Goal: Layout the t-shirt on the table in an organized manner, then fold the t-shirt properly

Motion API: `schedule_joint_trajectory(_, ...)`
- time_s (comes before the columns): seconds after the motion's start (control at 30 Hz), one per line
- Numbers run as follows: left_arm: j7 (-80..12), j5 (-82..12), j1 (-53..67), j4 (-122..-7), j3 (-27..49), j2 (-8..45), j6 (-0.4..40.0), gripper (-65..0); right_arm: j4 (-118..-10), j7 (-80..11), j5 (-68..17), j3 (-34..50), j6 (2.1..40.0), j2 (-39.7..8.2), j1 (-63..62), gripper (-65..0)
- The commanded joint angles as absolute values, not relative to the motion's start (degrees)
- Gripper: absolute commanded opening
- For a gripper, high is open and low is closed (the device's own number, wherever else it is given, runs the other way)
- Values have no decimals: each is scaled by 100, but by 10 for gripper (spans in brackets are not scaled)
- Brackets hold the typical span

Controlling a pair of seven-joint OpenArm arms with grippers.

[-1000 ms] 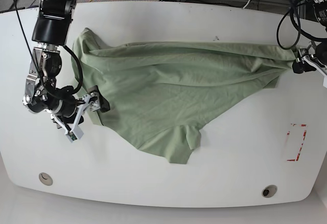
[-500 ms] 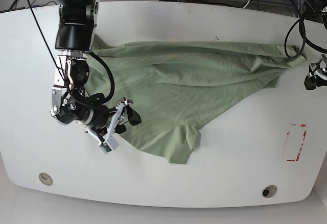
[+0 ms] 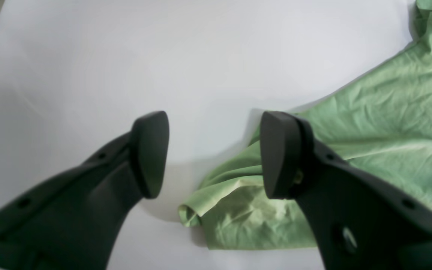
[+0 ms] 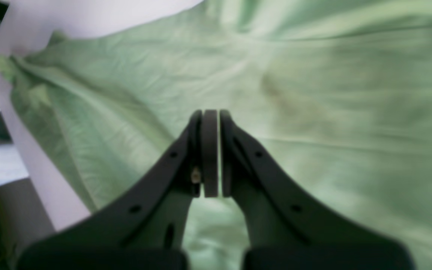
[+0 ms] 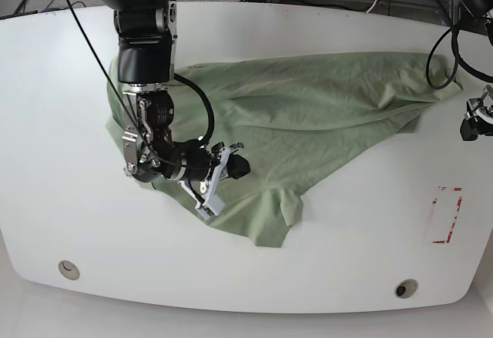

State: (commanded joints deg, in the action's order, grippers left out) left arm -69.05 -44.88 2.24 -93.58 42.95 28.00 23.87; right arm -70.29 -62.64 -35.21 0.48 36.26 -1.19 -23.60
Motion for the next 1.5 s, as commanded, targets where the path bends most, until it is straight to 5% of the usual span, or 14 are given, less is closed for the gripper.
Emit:
schedule_joint_trajectory(0.6, -6905, -4488, 242, -9358, 4295, 2800, 2396, -290, -5068, -4127, -3451, -673, 3591, -312, -2510, -642)
schedule_joint_trajectory(1.03, -6905, -4479, 251, -9358, 4295, 2818, 2404, -290, -3538, -2431, -2589, -637, 3582, -831, -3424, -642)
schedule_joint_trajectory(1.43, -6905, -4479, 251, -9358, 4268, 2791, 2404, -290, -3169, -1895, -2624, -31, 3424, -1358, -3952, -634)
schedule_joint_trajectory(1.5, -6905, -4488, 251, -9367, 4268, 2782, 2404, -290, -3503, -2281, -2624, 84, 3433, -1393, -4040, -588)
